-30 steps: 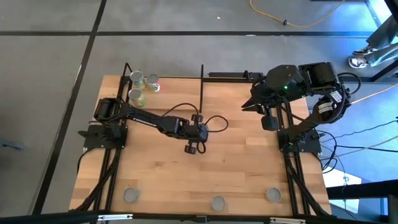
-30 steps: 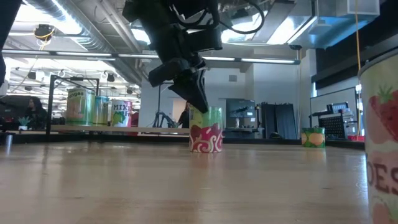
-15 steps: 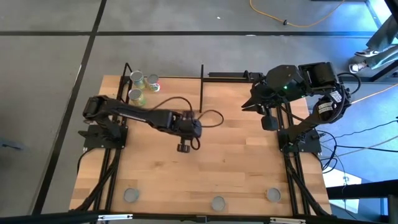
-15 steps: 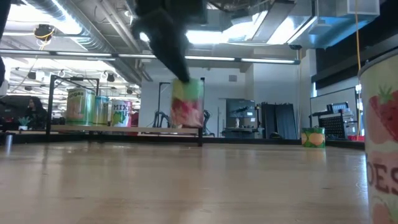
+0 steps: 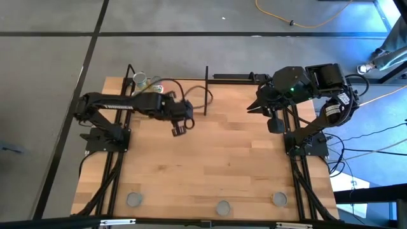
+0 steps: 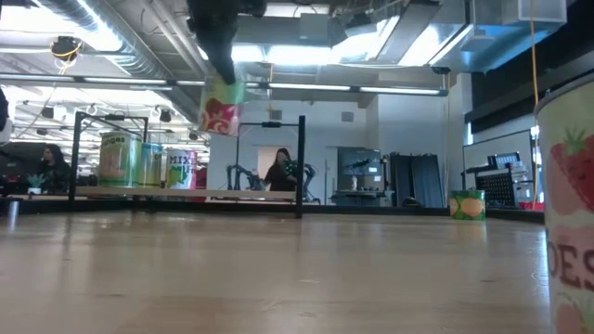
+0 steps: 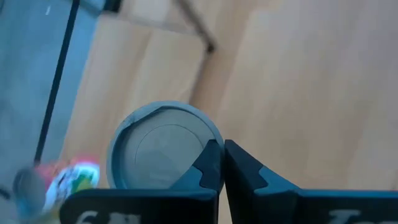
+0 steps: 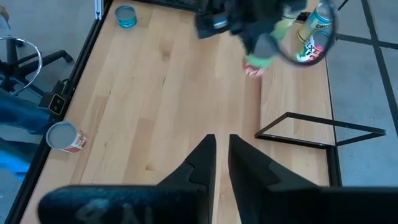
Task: Pick and place cans onto a shelf
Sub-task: Put the canned spaghetti on the shelf
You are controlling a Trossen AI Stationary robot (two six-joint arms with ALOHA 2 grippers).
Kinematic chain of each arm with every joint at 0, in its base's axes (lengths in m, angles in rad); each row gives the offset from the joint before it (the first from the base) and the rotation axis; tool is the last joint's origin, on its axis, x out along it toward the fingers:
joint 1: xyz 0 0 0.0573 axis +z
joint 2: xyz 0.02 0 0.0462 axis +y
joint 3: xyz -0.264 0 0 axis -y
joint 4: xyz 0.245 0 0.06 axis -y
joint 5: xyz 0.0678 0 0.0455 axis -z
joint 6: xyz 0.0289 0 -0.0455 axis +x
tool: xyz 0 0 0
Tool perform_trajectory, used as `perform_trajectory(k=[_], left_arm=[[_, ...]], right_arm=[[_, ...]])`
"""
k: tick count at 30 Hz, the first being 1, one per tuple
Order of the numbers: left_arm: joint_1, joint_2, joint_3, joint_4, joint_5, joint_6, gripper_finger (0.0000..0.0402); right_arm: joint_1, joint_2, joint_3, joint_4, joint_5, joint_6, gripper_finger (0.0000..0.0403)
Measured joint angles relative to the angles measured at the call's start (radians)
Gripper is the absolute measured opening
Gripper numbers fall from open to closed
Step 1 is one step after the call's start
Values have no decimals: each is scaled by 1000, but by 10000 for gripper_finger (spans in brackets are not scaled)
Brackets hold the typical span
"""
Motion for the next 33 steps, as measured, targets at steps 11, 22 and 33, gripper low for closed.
perform_trajectory(k=[11, 22, 33], left_arm=[[142, -115, -57, -9, -50, -98, 0], [224, -314, -339, 153, -13, -112, 0], [309, -315, -520, 274, 13, -56, 0]], right_arm=[[0, 0, 0, 0, 2, 0, 45], [0, 0, 0, 0, 2, 0, 45], [0, 0, 0, 0, 1, 4, 45]])
